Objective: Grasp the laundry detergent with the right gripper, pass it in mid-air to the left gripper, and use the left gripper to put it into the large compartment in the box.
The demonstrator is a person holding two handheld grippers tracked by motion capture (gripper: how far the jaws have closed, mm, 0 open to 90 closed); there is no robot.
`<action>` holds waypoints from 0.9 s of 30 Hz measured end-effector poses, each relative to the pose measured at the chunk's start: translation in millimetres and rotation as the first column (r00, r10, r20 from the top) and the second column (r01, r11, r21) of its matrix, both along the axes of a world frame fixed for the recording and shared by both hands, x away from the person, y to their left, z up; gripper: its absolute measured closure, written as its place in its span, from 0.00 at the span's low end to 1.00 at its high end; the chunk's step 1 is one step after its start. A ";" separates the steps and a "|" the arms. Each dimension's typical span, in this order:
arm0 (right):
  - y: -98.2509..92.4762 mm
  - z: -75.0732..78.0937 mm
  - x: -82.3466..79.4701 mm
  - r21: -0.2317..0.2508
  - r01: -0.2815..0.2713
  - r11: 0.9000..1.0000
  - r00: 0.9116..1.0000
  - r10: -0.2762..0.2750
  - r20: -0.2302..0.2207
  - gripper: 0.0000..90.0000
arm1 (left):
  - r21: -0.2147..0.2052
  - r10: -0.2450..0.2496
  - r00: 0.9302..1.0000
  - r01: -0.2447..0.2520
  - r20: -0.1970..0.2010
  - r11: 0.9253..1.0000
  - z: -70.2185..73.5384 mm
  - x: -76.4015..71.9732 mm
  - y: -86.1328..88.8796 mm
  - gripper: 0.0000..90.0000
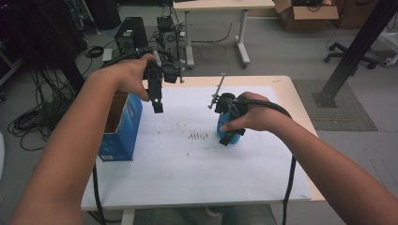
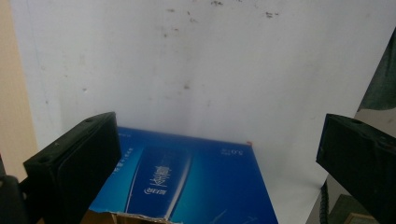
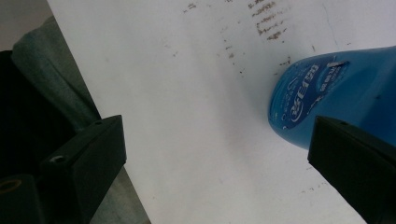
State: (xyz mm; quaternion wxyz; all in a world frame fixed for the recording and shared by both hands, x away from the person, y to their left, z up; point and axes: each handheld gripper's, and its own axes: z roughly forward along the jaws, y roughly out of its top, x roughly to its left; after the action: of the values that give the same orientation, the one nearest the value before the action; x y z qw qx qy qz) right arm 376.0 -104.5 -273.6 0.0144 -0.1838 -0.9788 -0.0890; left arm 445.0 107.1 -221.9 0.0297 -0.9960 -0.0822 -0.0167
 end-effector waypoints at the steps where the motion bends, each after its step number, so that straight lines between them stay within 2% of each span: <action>1: 0.0 0.0 0.0 0.000 0.000 1.000 1.000 0.000 0.000 0.05 | 0.000 -0.001 1.000 0.001 -0.001 1.000 0.0 0.2 -0.3 0.00; 5: -1.5 -0.8 1.6 -0.001 0.000 1.000 1.000 0.000 0.000 0.05 | -0.006 -0.003 1.000 0.003 0.002 1.000 -0.8 1.6 -1.8 0.00; 11: -7.0 -1.8 3.4 0.010 0.005 1.000 1.000 -0.005 0.004 0.05 | 0.009 -0.003 1.000 0.003 -0.008 1.000 -4.4 4.5 -4.4 0.00; 13: -9.4 -2.0 3.1 0.024 0.004 1.000 1.000 -0.005 0.015 0.05 | 0.002 -0.005 1.000 0.005 -0.005 1.000 -3.7 4.0 -4.8 0.00; 14: -11.6 -3.0 1.0 0.027 0.012 1.000 1.000 -0.012 0.005 0.05 | 0.002 -0.009 1.000 0.009 -0.005 1.000 -2.6 3.3 -4.5 0.00; 18: -14.2 -3.9 -1.7 0.028 0.008 1.000 1.000 -0.008 0.009 0.05 | 0.011 -0.003 1.000 0.003 -0.006 1.000 -1.6 1.4 -2.9 0.00; 27: -22.8 -3.5 -7.9 0.041 0.016 0.999 1.000 -0.017 0.021 0.05 | 0.000 -0.005 1.000 0.005 0.004 1.000 2.7 -6.0 -0.4 0.00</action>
State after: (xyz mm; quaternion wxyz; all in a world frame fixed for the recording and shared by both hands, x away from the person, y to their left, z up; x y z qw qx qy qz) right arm 368.0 -127.3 -277.1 0.0071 -0.1908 -0.9753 -0.1109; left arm 438.9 106.7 -219.1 0.0295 -0.9962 -0.0796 -0.0187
